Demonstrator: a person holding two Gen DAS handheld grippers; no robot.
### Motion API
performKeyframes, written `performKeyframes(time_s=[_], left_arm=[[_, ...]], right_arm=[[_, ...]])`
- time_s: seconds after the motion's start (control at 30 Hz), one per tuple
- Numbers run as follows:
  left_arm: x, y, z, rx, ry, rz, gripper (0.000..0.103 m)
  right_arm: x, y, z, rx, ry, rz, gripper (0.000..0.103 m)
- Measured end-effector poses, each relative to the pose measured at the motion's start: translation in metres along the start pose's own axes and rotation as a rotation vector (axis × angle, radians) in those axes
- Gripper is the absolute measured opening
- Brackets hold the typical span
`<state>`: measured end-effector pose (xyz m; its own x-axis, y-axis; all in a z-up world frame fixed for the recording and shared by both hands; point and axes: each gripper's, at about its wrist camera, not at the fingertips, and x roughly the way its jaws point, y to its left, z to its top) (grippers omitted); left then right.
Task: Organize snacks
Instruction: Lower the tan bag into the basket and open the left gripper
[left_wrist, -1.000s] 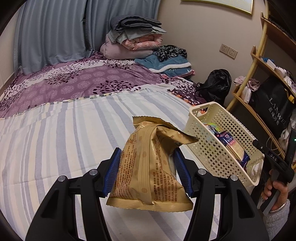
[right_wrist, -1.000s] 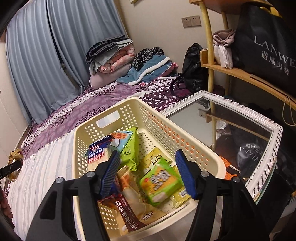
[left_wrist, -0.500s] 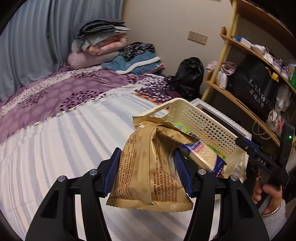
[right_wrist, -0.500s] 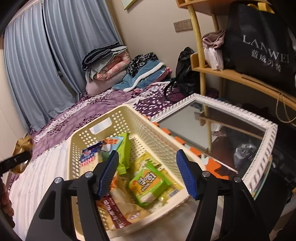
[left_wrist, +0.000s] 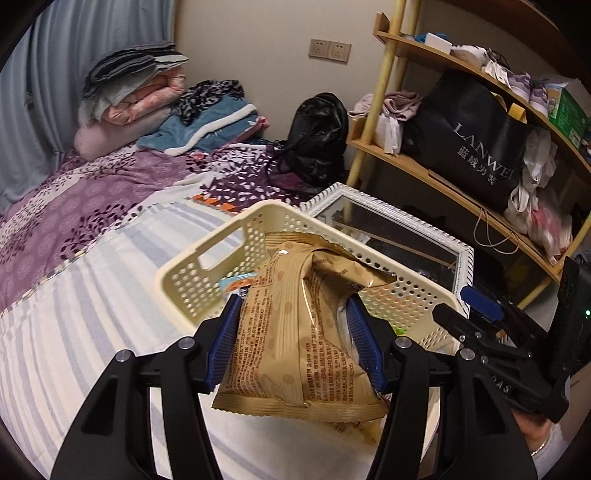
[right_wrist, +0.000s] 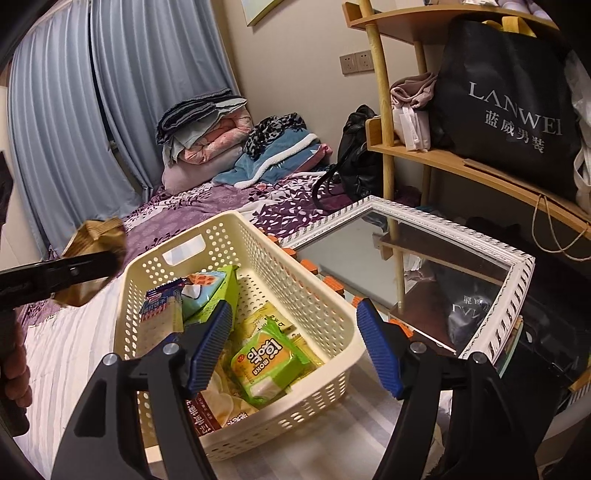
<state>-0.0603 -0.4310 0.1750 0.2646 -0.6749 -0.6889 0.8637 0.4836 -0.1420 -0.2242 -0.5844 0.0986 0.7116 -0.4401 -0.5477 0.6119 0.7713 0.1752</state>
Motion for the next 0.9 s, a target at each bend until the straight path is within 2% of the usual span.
performKeyframes(time_s=[0.2, 0.27, 0.3, 0.33, 0.37, 0.47, 0.77, 0.83, 0.9], left_arm=[[0.017, -0.02, 0.01, 0.025, 0.014, -0.043, 0.059], [0.024, -0.026, 0.012, 0.033, 0.026, -0.056, 0.063], [0.026, -0.028, 0.013, 0.033, 0.032, -0.063, 0.068], [0.027, -0.029, 0.012, 0.031, 0.033, -0.06, 0.085], [0.025, -0.028, 0.012, 0.027, 0.019, -0.053, 0.093], [0.023, -0.025, 0.01, 0.018, 0.01, -0.058, 0.093], [0.014, -0.002, 0.003, -0.011, 0.014, -0.004, 0.093], [0.013, -0.002, 0.003, 0.0, 0.013, 0.019, 0.093], [0.011, -0.003, 0.001, 0.017, 0.013, 0.053, 0.098]], right_arm=[[-0.002, -0.001, -0.002, -0.006, -0.005, -0.007, 0.07], [-0.002, -0.001, -0.003, -0.003, -0.002, -0.008, 0.07], [-0.001, -0.002, -0.003, -0.001, -0.001, -0.008, 0.07], [-0.001, -0.002, -0.003, 0.0, 0.0, -0.008, 0.07], [-0.002, -0.002, -0.004, 0.002, 0.0, -0.009, 0.07], [-0.002, -0.003, -0.004, 0.003, -0.004, -0.01, 0.07], [0.001, 0.005, -0.003, -0.004, 0.0, 0.009, 0.07], [-0.001, 0.006, -0.002, -0.009, -0.005, 0.009, 0.077], [-0.003, 0.008, -0.002, -0.014, -0.011, 0.006, 0.079]])
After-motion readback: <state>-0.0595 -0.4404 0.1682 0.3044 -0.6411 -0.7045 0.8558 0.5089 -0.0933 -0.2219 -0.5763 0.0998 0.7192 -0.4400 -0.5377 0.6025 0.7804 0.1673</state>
